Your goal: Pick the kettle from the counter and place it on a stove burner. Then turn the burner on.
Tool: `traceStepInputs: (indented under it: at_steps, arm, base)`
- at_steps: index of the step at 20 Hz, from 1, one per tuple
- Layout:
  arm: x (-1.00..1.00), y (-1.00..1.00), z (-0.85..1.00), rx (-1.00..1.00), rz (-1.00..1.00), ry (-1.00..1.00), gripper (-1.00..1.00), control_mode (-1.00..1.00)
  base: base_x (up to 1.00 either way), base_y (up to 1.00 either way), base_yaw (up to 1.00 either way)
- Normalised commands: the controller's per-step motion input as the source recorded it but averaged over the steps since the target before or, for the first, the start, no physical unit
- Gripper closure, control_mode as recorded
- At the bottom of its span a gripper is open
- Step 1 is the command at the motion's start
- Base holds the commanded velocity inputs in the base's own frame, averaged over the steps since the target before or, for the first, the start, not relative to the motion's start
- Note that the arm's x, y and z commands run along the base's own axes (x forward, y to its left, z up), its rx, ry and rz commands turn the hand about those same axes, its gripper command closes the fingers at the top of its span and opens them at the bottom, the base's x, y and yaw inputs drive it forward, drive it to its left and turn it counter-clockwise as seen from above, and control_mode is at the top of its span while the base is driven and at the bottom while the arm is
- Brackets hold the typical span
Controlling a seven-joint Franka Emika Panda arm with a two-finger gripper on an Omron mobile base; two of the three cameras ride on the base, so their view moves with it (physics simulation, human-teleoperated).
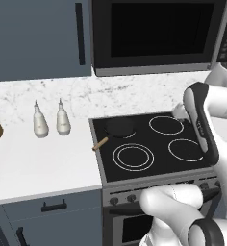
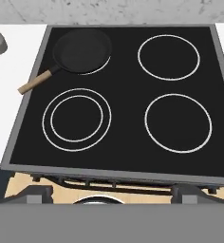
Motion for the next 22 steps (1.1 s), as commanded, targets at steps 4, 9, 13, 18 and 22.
traceStepInputs:
  at_steps: [4,9,13,18,22]
  arm:
    - [0.00,-0.22,-0.14,0.00,0.00,-0.01,-1.00,-1.00]
    - [0.00,-0.41,-0.14,0.00,0.00,0.00,-1.00,-1.00]
    - [0.00,-0.58,-0.15,0.00,0.01,0.00,-1.00,-1.00]
    - [0.00,-0.64,-0.10,0.00,0.01,-0.01,-1.00,-1.00]
    - [0.00,-0.46,-0.13,0.09,-0.24,0.00,-1.00,-1.00]
  base:
    - [0.00,0.00,0.00]
    - [0.00,0.00,0.00]
    - [0.00,0.00,0.00]
    - [0.00,0.00,0.00]
    - [0.00,0.00,0.00]
